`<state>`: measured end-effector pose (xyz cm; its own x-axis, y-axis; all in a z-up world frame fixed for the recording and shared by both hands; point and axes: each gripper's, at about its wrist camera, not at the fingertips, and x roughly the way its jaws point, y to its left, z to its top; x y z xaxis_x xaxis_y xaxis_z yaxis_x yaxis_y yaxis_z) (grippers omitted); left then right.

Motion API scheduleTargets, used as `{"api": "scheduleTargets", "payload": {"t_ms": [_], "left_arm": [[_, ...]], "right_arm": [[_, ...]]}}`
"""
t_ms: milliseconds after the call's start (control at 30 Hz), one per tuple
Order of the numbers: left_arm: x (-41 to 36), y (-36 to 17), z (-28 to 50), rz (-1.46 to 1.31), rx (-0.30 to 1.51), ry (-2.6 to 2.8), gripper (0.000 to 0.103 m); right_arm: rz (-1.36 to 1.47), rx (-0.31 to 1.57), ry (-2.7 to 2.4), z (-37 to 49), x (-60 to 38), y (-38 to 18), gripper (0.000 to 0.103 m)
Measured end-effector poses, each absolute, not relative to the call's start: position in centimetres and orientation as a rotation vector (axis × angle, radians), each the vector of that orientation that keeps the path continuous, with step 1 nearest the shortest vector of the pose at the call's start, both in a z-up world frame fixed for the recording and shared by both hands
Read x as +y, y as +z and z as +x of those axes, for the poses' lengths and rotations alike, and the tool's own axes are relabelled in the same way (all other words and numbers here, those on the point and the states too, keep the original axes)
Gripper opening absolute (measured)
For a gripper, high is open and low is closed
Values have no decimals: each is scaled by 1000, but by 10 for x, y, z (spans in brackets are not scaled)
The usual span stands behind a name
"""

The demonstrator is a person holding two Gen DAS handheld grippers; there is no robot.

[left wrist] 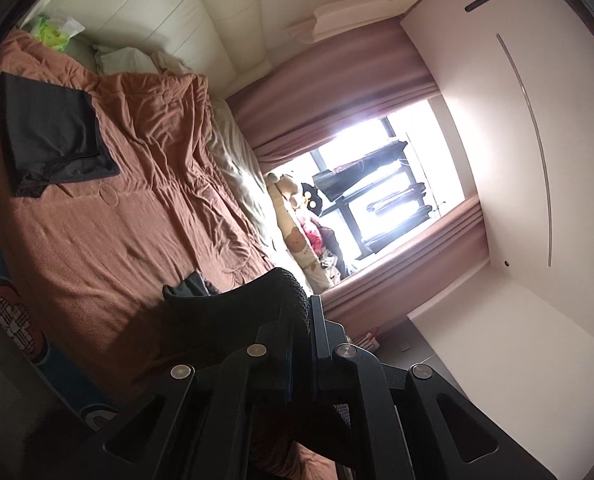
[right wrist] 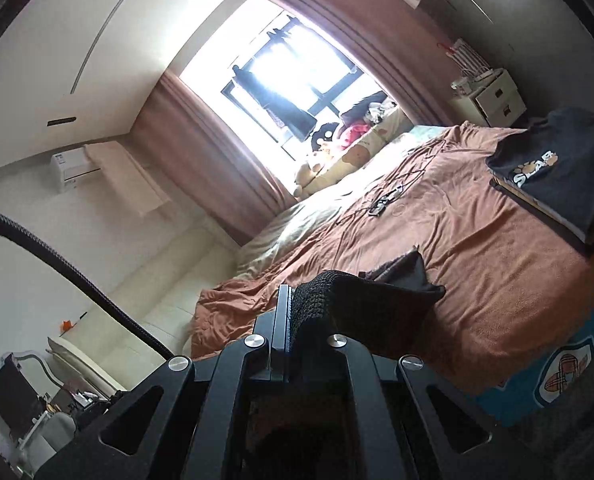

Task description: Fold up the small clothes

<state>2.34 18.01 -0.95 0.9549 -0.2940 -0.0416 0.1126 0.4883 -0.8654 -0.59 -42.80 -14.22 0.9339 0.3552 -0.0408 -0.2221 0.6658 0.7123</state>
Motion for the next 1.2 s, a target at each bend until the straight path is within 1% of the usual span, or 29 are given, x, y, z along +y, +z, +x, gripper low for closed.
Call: {"api": "scheduleTargets", "payload": {"t_ms": [300,567,833,1200], "left_arm": [[175,6,-6,-1013,133,-282,5],[173,-12,8,-1018,173,-281,5],[173,-29,54,-1006,237,-240,5],[172,-46,152,-1017,334,-201,5]], "right_arm": [[777,137,333,-15,-440,-148,0],[783,184,307,1,-443,-172,0],[807,246,286,51,-445,-179,0],[826,313,247,135,-447,-166,0]]}}
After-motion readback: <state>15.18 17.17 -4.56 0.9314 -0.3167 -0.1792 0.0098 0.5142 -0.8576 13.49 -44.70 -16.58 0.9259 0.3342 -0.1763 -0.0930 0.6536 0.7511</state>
